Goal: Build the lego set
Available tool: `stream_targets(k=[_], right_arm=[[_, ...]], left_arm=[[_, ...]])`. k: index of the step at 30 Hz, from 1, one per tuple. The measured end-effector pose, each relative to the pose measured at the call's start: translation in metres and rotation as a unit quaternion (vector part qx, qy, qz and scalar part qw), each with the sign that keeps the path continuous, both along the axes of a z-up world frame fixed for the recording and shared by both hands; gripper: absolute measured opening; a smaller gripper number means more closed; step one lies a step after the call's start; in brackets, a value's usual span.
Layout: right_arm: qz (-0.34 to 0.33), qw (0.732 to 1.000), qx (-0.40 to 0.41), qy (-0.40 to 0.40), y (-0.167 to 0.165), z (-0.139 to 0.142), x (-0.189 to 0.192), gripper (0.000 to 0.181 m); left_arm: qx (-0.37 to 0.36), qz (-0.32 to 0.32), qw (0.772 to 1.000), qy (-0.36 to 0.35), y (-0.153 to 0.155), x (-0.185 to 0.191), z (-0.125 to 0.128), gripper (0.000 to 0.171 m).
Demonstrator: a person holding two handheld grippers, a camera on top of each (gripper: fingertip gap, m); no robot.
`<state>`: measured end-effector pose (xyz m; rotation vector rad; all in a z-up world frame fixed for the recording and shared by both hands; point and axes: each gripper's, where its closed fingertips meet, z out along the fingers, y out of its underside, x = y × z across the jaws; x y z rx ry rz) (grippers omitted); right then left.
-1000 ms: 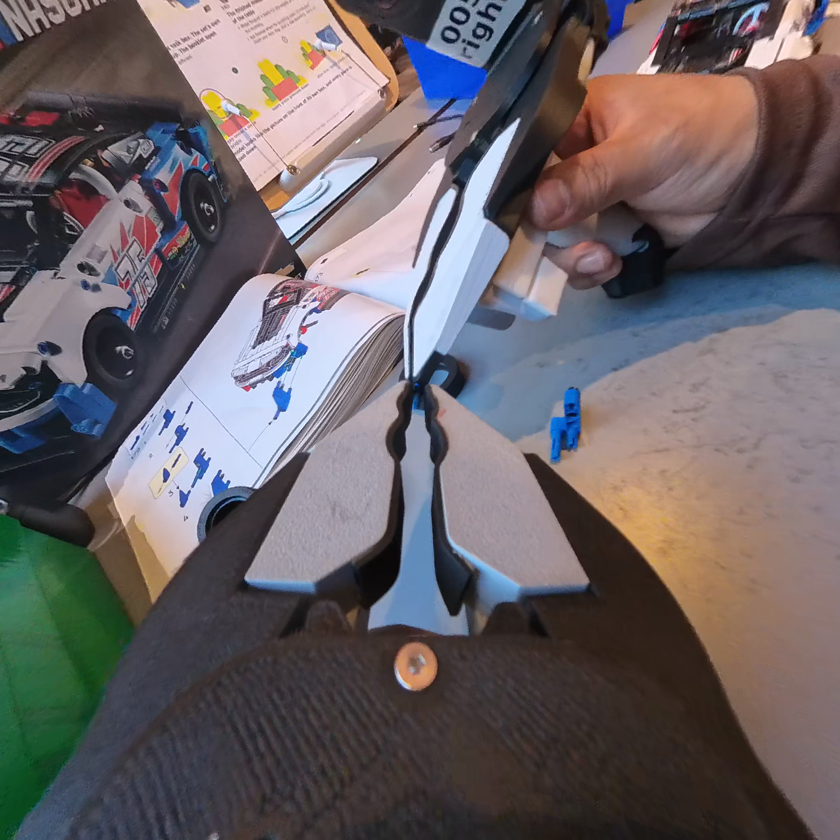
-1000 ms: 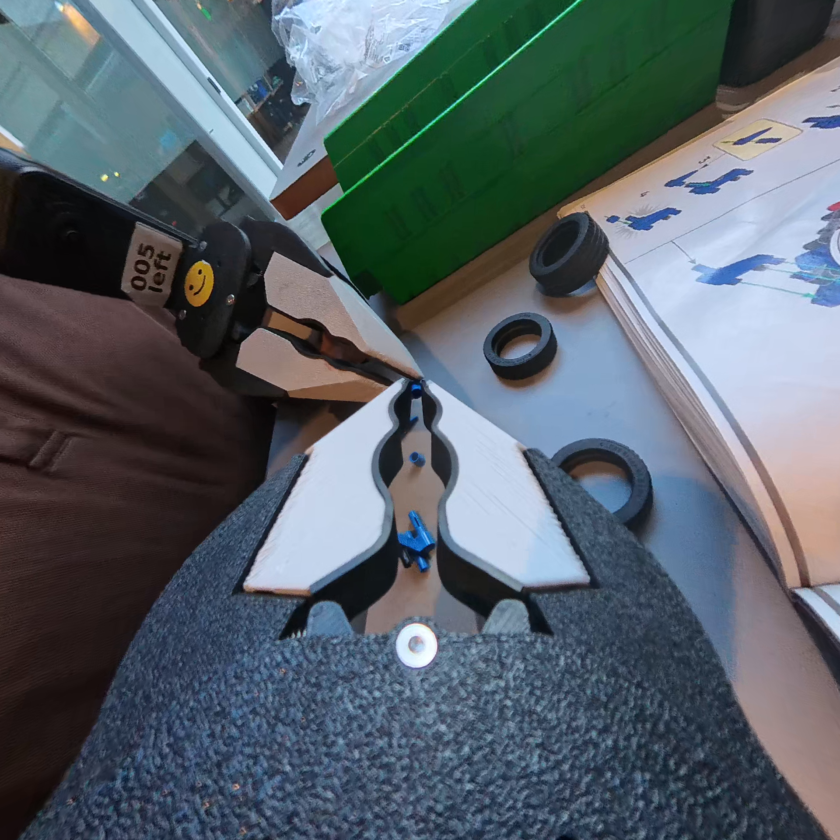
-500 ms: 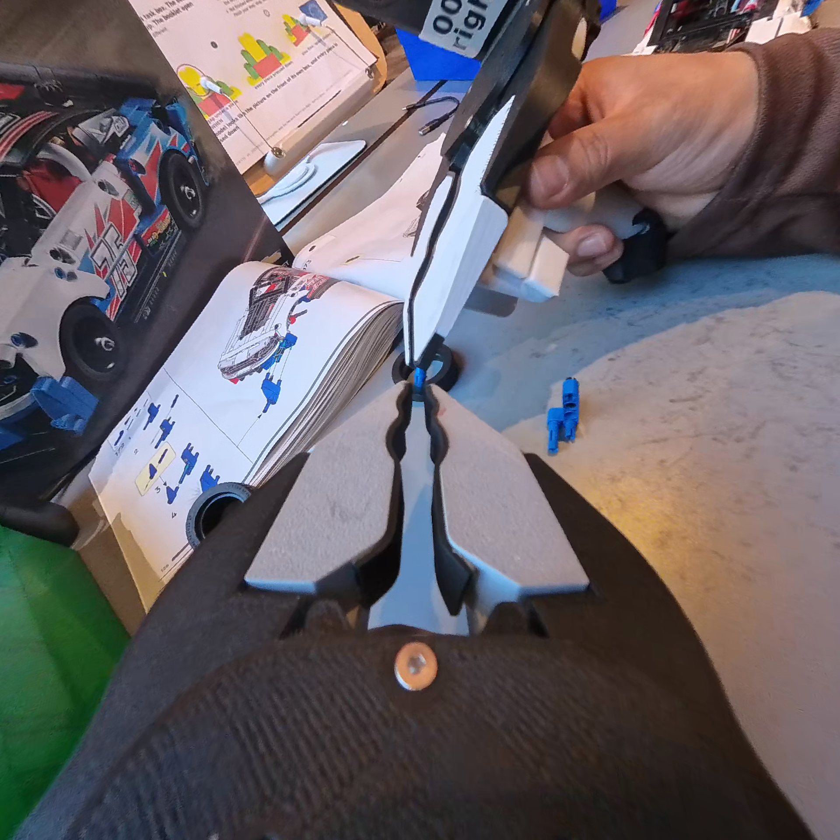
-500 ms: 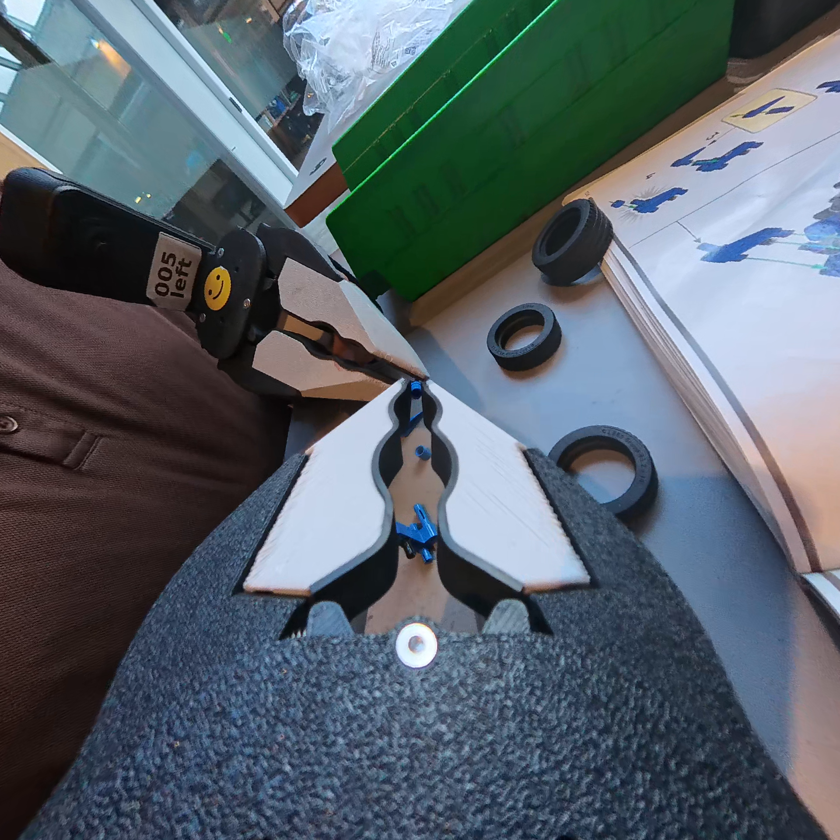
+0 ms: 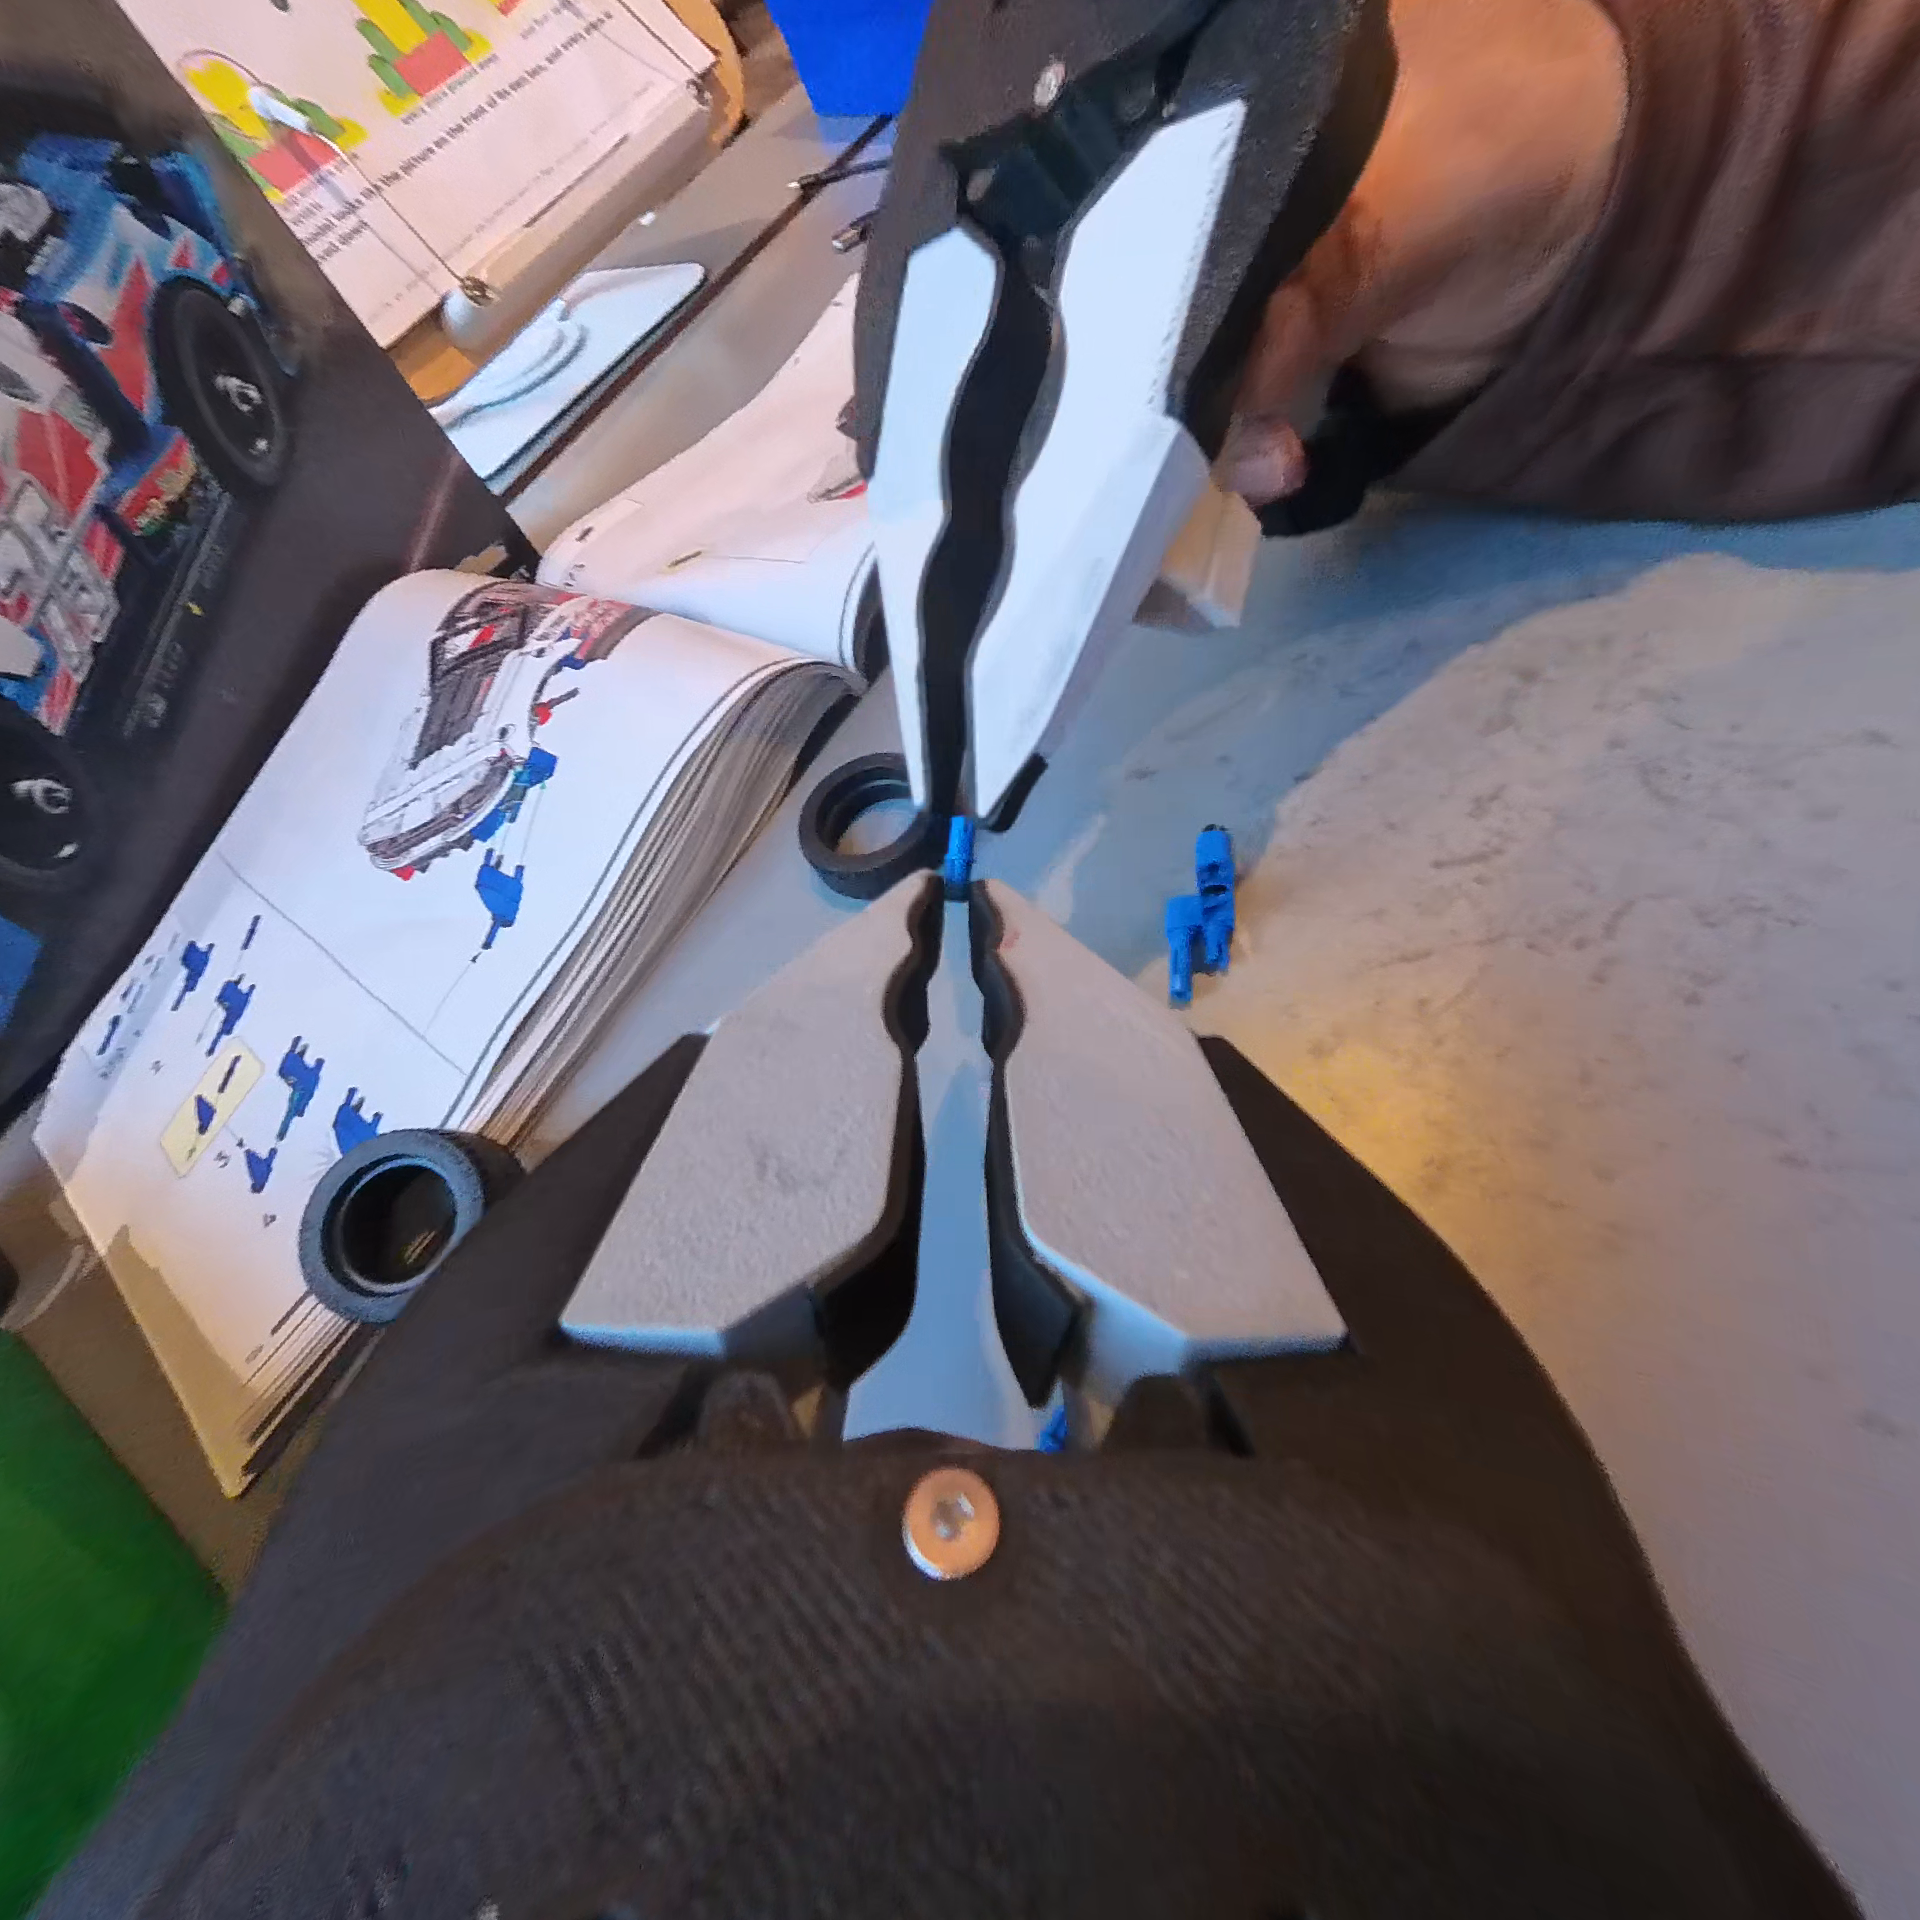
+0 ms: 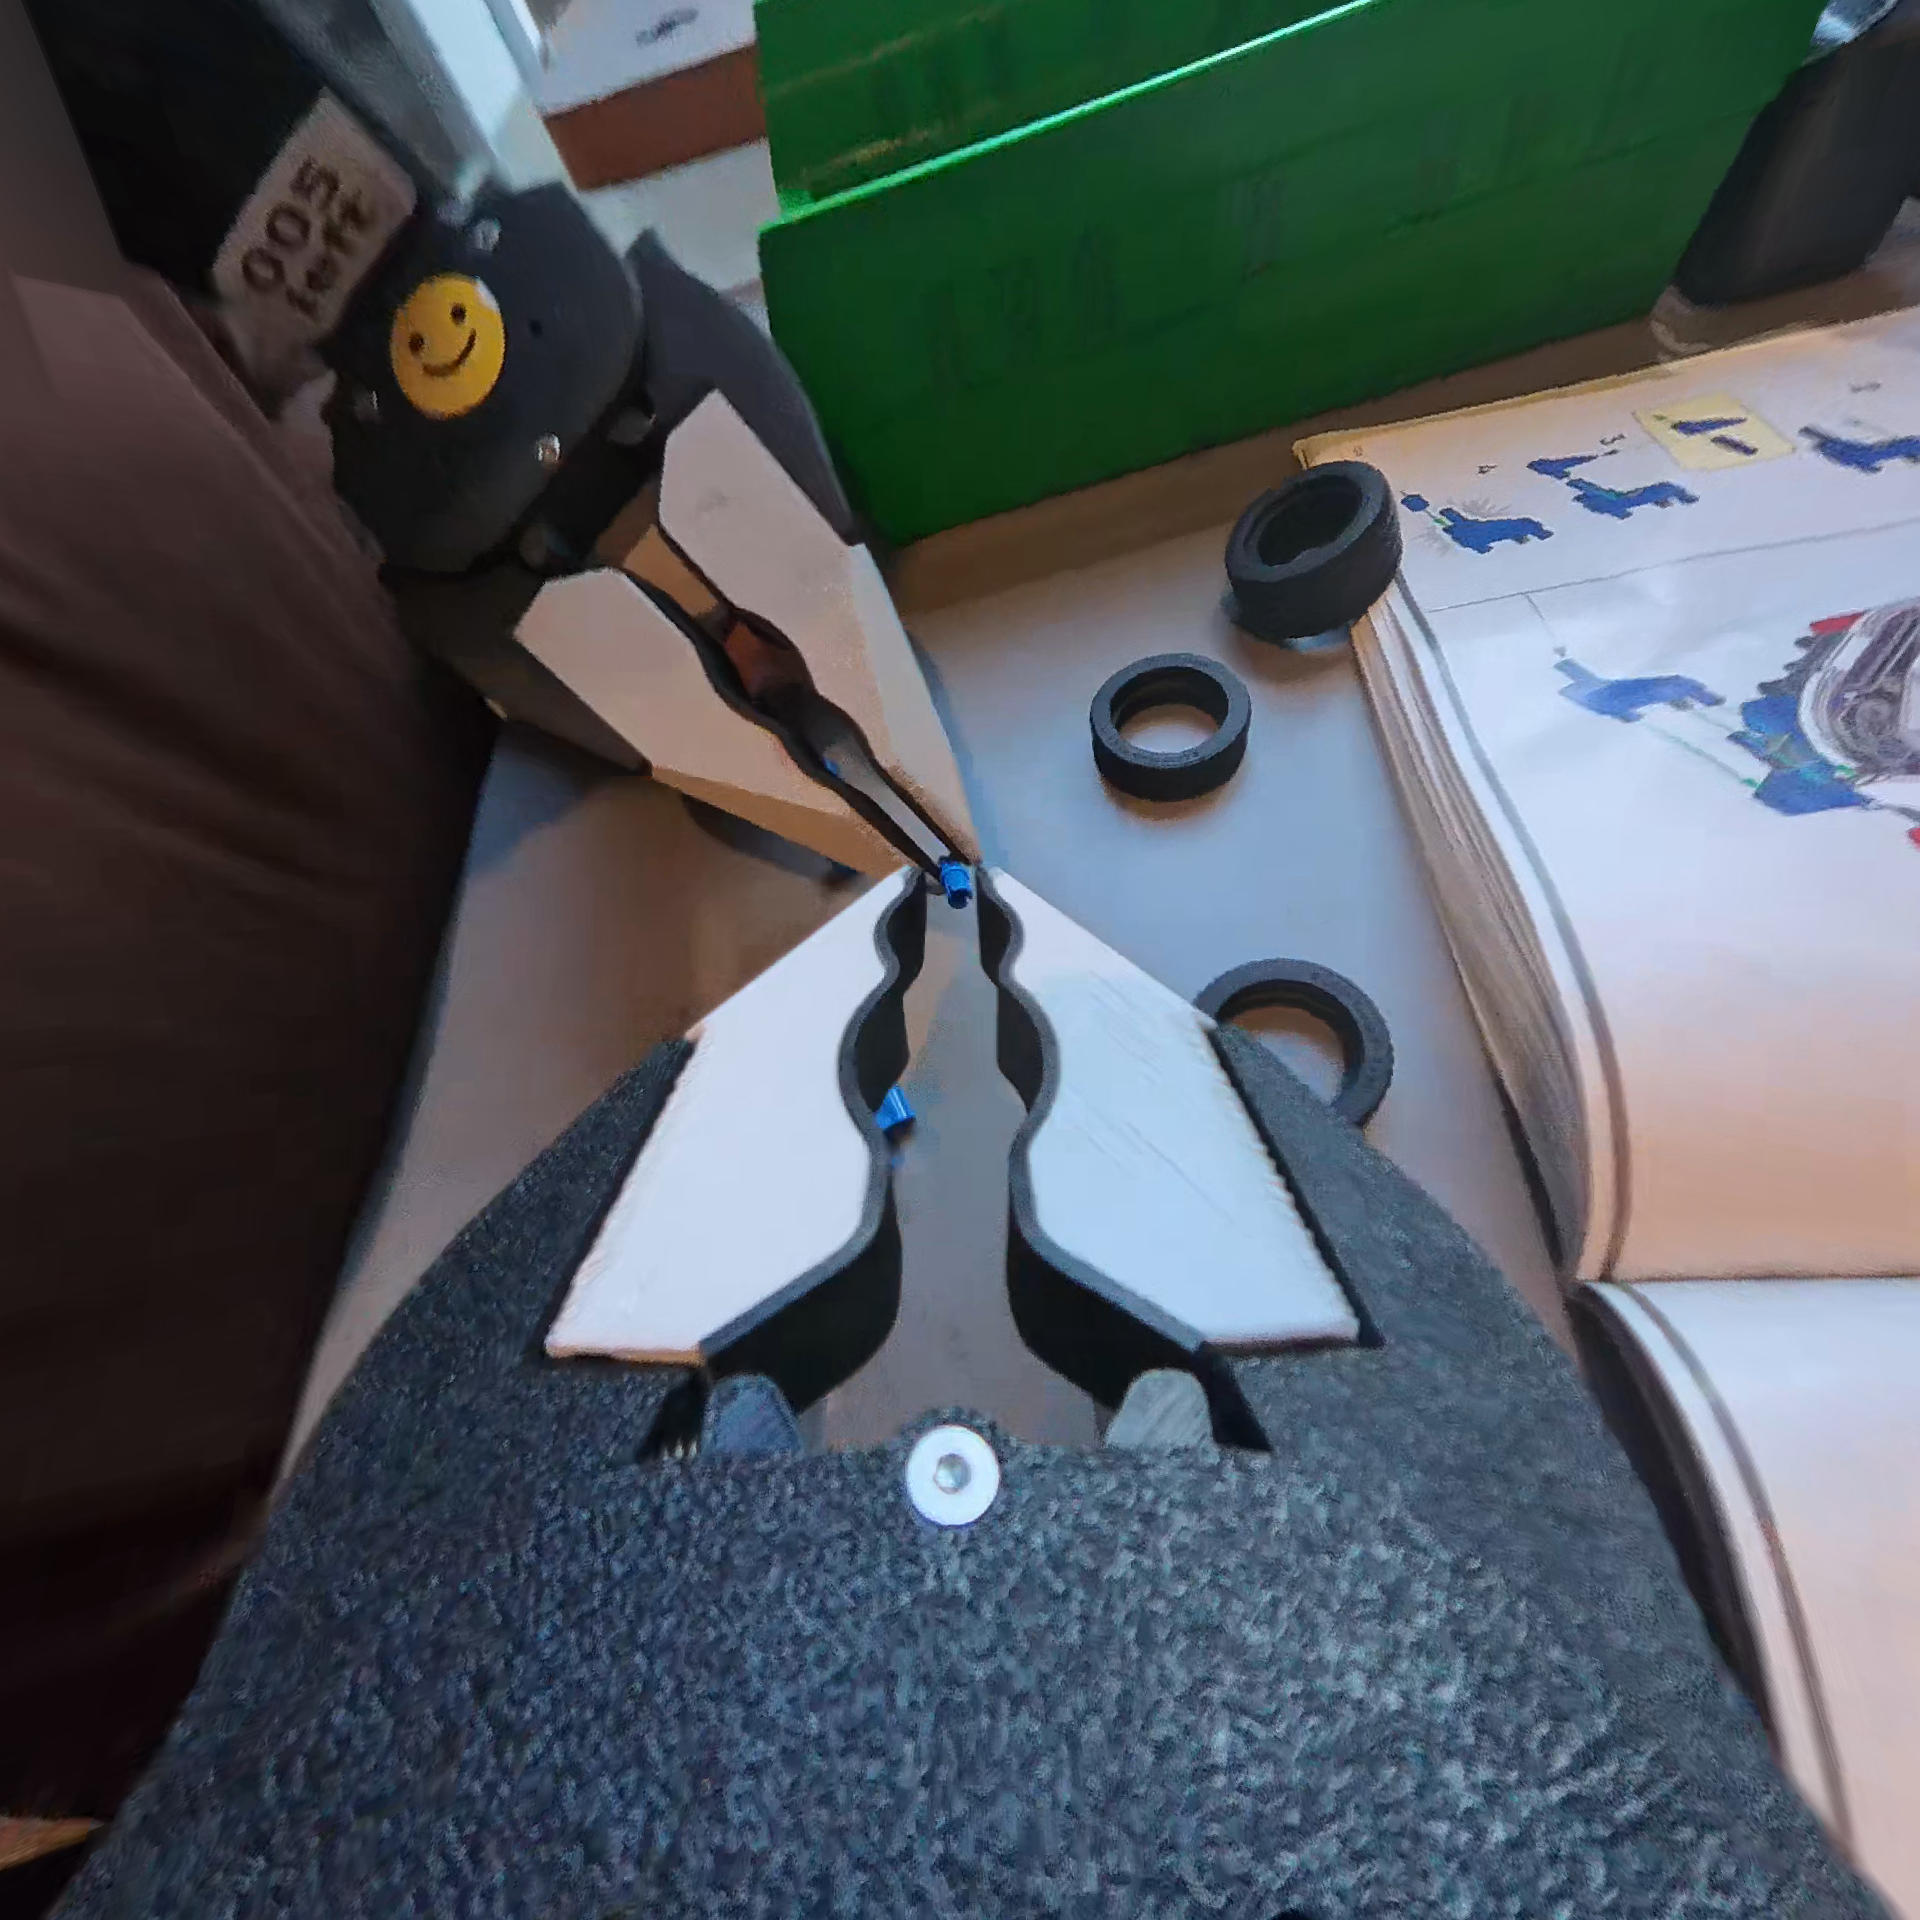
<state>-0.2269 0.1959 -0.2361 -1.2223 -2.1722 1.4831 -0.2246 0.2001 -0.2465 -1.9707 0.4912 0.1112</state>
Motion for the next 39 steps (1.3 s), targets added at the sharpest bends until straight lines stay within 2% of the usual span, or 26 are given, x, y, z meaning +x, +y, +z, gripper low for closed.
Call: stream_targets(k=[4, 7, 12, 23, 29, 39], right_arm=[[0.016, 0.994, 0.096, 0.048, 0.002, -0.004, 0.01, 0.01], [0.019, 0.99, 0.127, 0.057, 0.003, -0.009, 0.014, 0.015], [0.027, 0.99, 0.126, 0.059, 0.002, -0.009, 0.016, 0.021], [0.042, 0.989, 0.129, 0.064, -0.001, -0.011, 0.019, 0.015], [0.055, 0.987, 0.136, 0.064, -0.006, -0.013, 0.021, 0.005], [0.062, 0.988, 0.13, 0.053, -0.006, -0.017, 0.024, 0.005]], left_arm=[[-0.012, -0.018, 1.0, -0.021, -0.002, 0.006, -0.003, 0.002], [-0.017, -0.028, 0.999, -0.032, -0.002, 0.01, -0.004, 0.001], [-0.033, -0.034, 0.998, -0.043, -0.003, 0.012, -0.009, 0.001], [-0.039, -0.051, 0.996, -0.059, -0.005, 0.018, -0.009, 0.001], [-0.041, -0.064, 0.995, -0.062, -0.007, 0.023, -0.009, 0.001], [-0.047, -0.072, 0.992, -0.094, -0.008, 0.026, -0.007, 0.001]])
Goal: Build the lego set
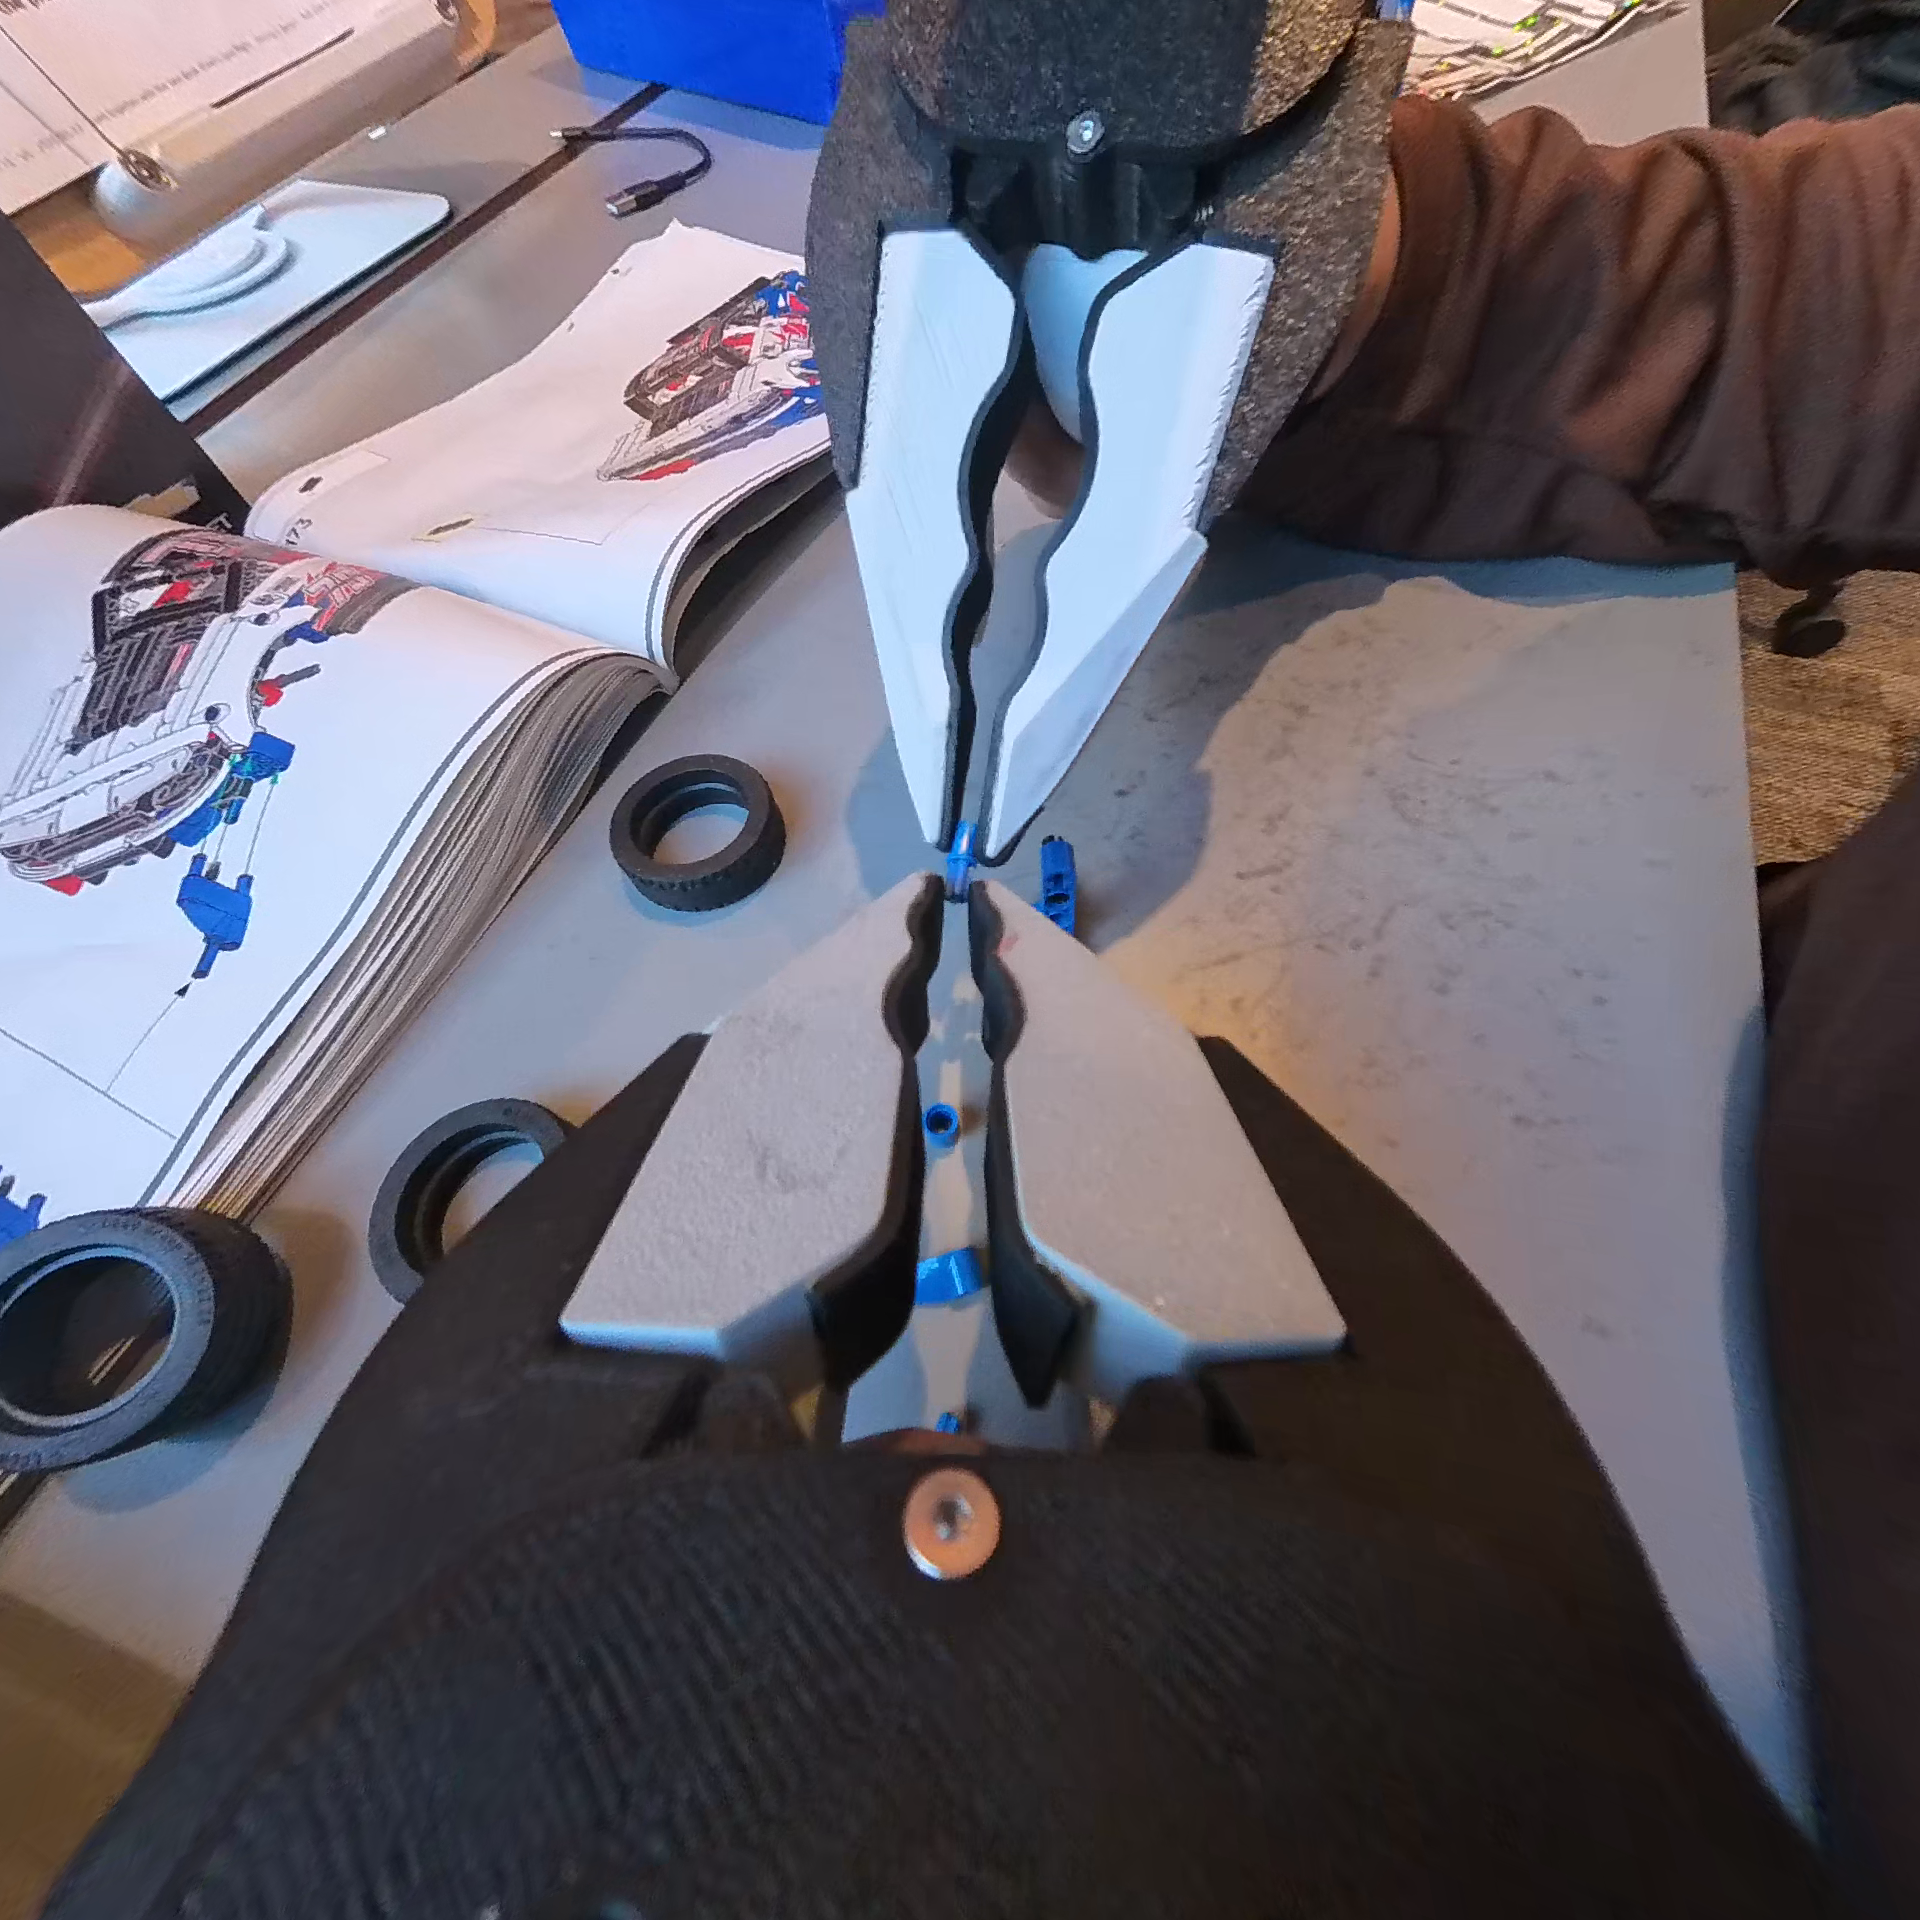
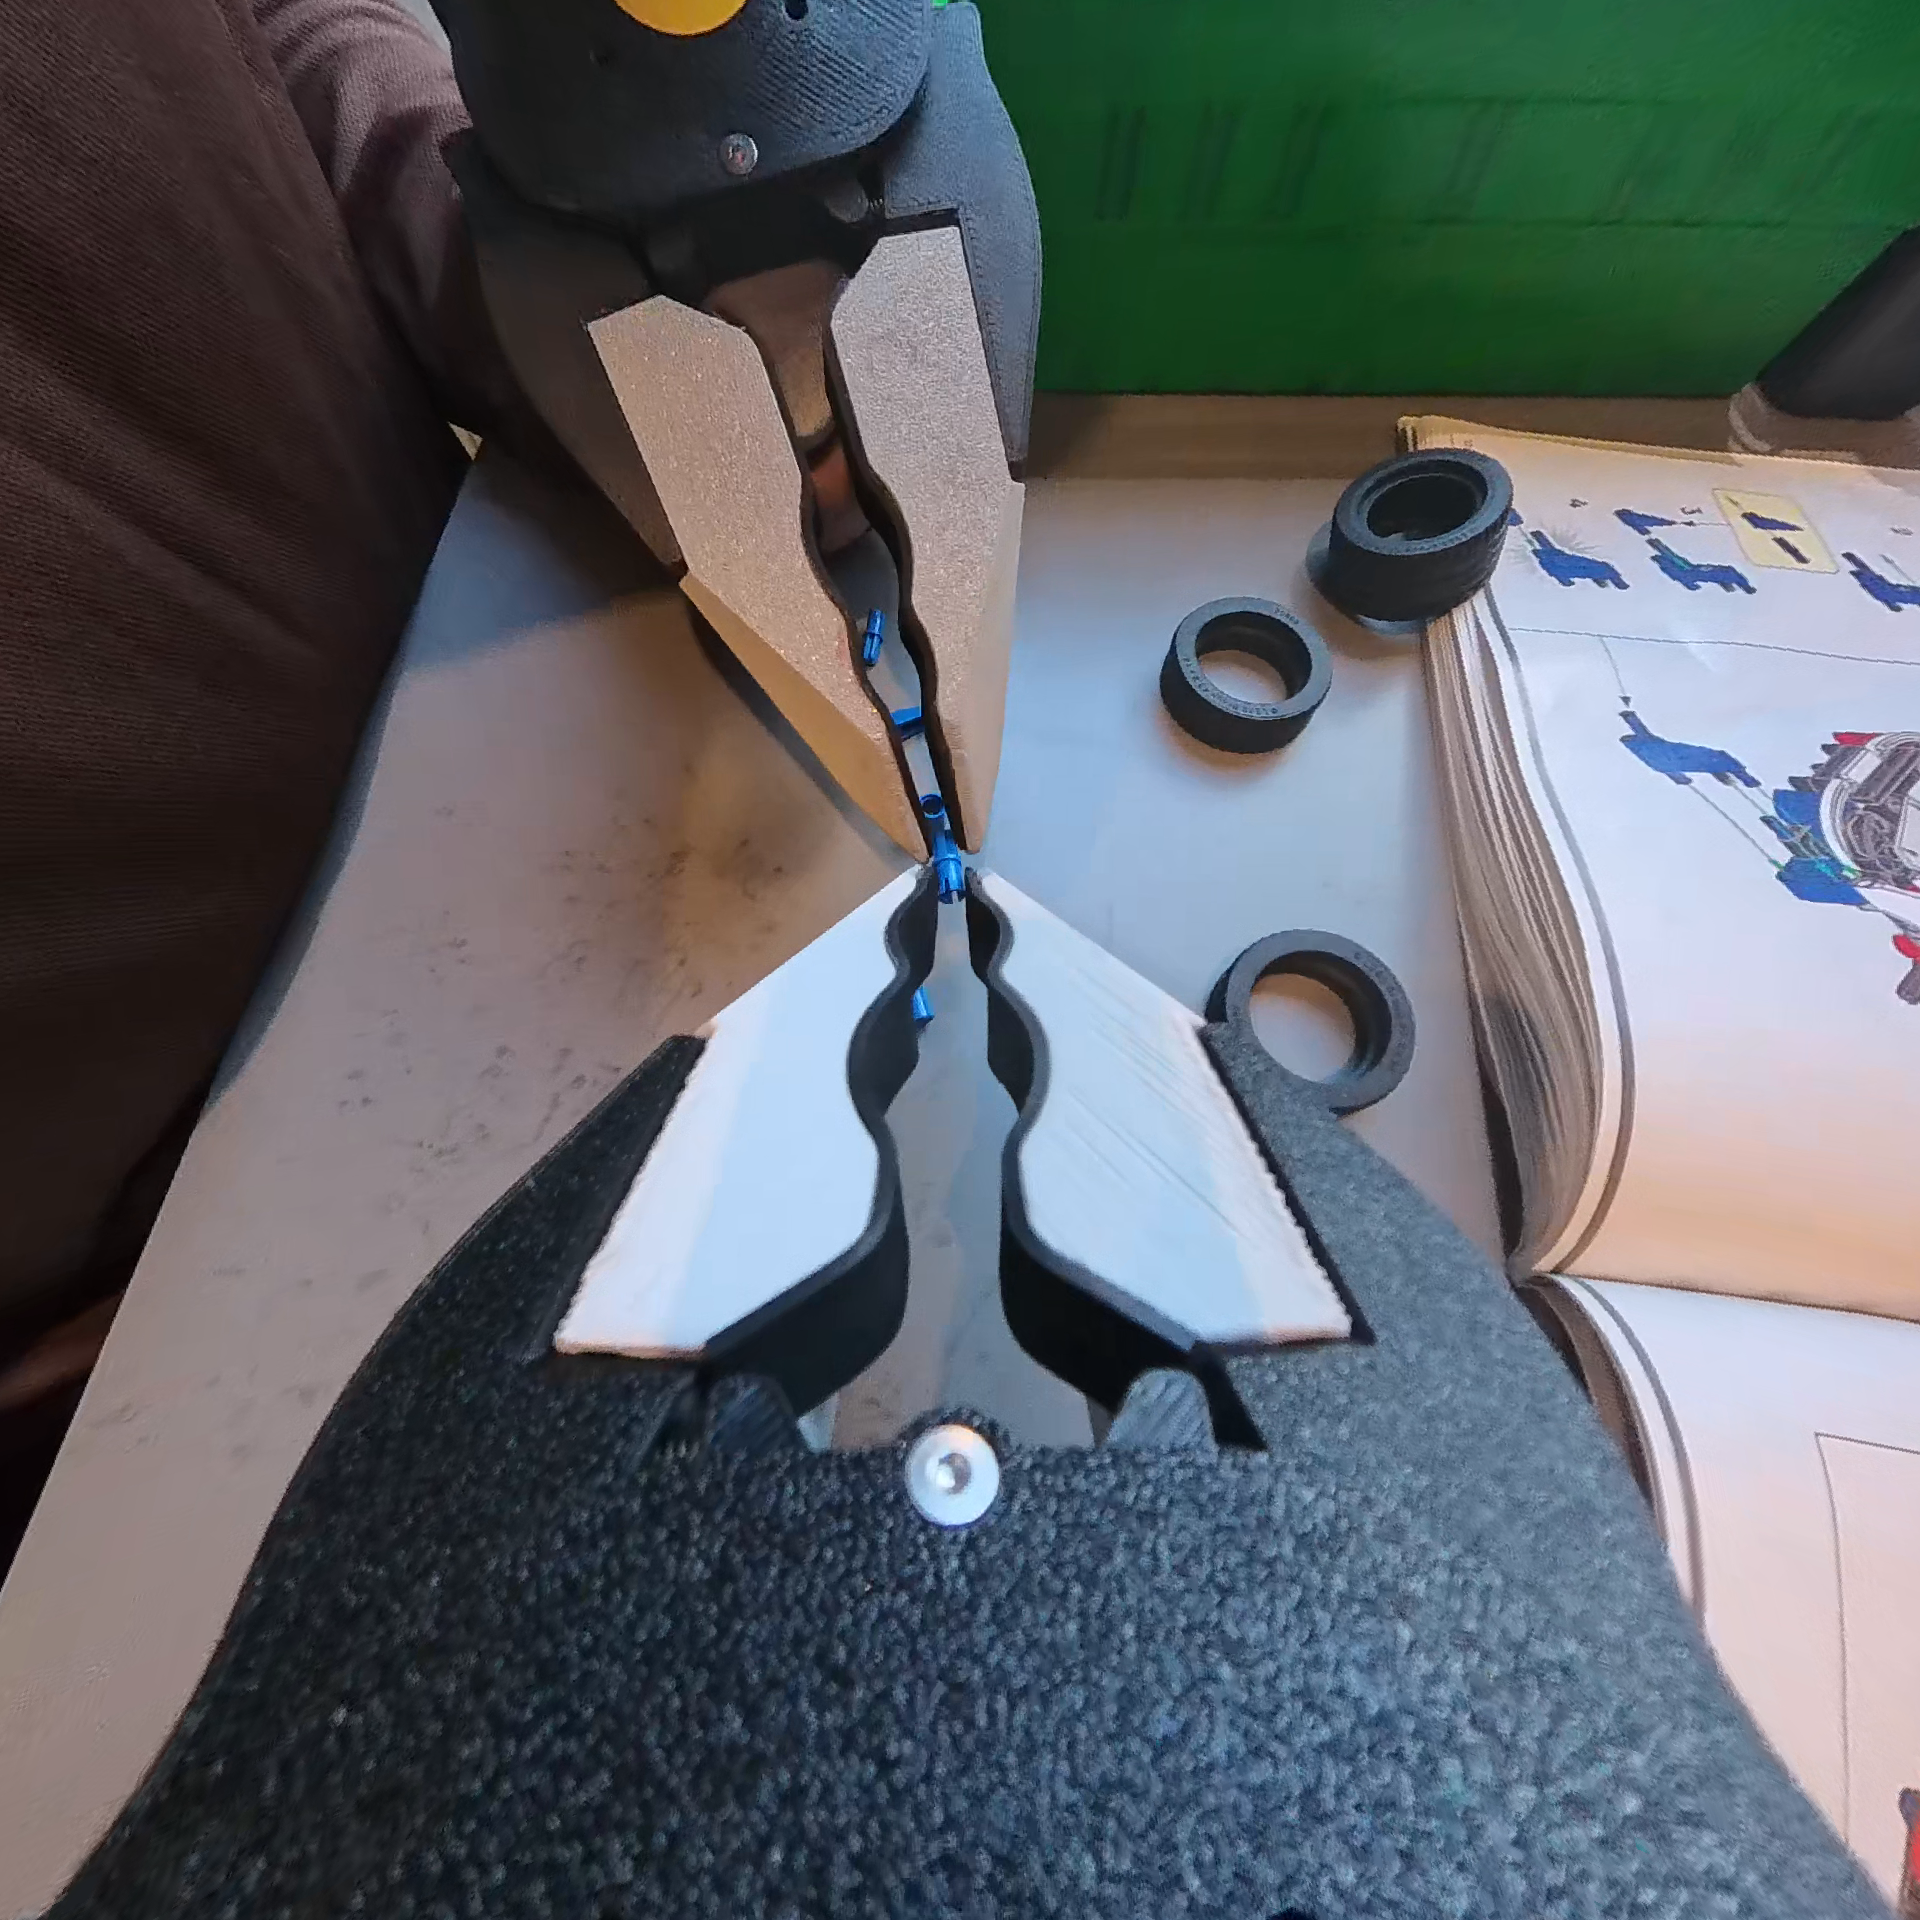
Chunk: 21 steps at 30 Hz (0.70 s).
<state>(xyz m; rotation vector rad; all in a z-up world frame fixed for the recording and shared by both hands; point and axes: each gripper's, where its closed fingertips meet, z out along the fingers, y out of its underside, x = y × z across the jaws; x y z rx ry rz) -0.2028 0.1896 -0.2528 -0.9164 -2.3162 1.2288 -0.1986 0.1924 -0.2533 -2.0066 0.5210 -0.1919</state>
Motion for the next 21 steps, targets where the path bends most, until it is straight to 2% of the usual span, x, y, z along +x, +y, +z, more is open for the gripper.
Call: stream_targets(k=[11, 16, 21], right_arm=[[-0.011, 0.999, -0.039, -0.012, -0.001, 0.006, 0.006, 0.005], [-0.03, 0.998, -0.053, -0.018, 0.004, 0.005, 0.013, 0.004], [-0.065, 0.995, -0.065, -0.031, 0.019, 0.0, 0.025, 0.004]], left_arm=[[0.015, -0.006, 0.999, -0.028, -0.002, 0.004, 0.008, 0.002], [0.008, -0.016, 0.999, -0.028, -0.003, 0.007, 0.005, 0.016], [-0.046, -0.04, 0.997, -0.048, -0.001, 0.019, -0.006, 0.025]])
